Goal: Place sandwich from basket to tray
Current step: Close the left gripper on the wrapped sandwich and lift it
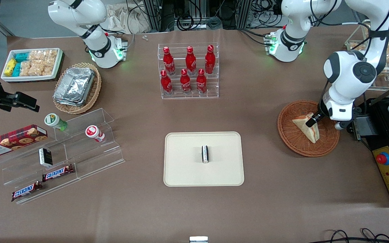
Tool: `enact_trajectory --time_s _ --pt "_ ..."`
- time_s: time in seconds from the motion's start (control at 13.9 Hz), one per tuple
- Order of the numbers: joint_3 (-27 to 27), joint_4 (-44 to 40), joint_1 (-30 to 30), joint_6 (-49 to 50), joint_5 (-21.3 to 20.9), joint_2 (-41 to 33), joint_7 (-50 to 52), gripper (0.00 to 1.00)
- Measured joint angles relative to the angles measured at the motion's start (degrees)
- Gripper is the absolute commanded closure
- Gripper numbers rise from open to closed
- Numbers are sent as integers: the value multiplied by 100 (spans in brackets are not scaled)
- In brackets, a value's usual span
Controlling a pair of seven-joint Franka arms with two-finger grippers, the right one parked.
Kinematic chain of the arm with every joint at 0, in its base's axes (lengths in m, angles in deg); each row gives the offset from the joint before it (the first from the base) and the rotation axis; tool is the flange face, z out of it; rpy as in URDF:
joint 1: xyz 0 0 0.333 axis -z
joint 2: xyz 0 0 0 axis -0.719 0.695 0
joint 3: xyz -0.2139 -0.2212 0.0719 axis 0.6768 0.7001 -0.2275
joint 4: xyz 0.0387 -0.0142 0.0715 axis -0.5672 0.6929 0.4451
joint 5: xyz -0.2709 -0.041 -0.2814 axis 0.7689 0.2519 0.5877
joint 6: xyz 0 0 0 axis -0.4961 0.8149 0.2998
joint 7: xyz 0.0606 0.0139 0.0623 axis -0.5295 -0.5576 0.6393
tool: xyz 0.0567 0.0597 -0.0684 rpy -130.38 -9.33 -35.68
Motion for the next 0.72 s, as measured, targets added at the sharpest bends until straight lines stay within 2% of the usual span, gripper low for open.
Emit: enact_trajectory --time_s 0.58,0.65,0.72 --pt "3 396 3 -536 8 64 0 5" --pt "3 429 4 -599 13 100 0 7" --pt "3 443 4 -629 21 147 -3 15"
